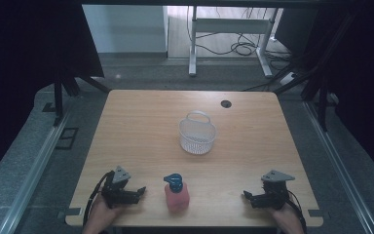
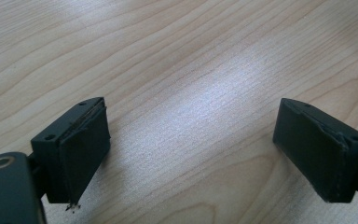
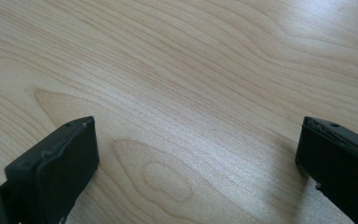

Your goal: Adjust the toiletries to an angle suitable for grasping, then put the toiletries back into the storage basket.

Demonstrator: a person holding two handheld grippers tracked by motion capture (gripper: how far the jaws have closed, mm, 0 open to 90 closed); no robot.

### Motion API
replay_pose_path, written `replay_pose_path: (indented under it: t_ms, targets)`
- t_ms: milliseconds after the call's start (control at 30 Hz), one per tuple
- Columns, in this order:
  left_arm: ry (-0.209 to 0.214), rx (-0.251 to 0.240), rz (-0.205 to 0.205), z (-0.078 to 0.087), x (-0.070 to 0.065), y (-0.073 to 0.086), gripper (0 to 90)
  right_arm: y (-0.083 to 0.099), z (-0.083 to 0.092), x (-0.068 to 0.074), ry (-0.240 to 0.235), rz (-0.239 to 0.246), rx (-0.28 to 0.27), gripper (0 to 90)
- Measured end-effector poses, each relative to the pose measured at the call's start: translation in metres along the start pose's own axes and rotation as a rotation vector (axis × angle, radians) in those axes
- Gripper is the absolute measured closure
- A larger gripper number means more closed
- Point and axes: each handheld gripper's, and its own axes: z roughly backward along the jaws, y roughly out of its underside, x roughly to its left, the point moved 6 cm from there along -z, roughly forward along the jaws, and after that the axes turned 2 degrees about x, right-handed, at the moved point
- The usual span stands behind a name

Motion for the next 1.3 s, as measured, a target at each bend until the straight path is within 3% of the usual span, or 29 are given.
replay_pose_path:
  t_ms: [567,833,1300]
  targets:
    - [0.001,0.000,0.000,0.000,0.000,0.000,10.5,0.000,0.003,0.003,-0.029,0.020,0.008,1.7]
    - [0.001,0.000,0.000,0.000,0.000,0.000,10.5,-0.002,0.005,0.004,-0.019,0.035,-0.005,1.7]
    - [0.000,0.000,0.000,0.000,0.000,0.000,10.5,-0.005,0.008,0.015,-0.050,0.063,-0.007,1.7]
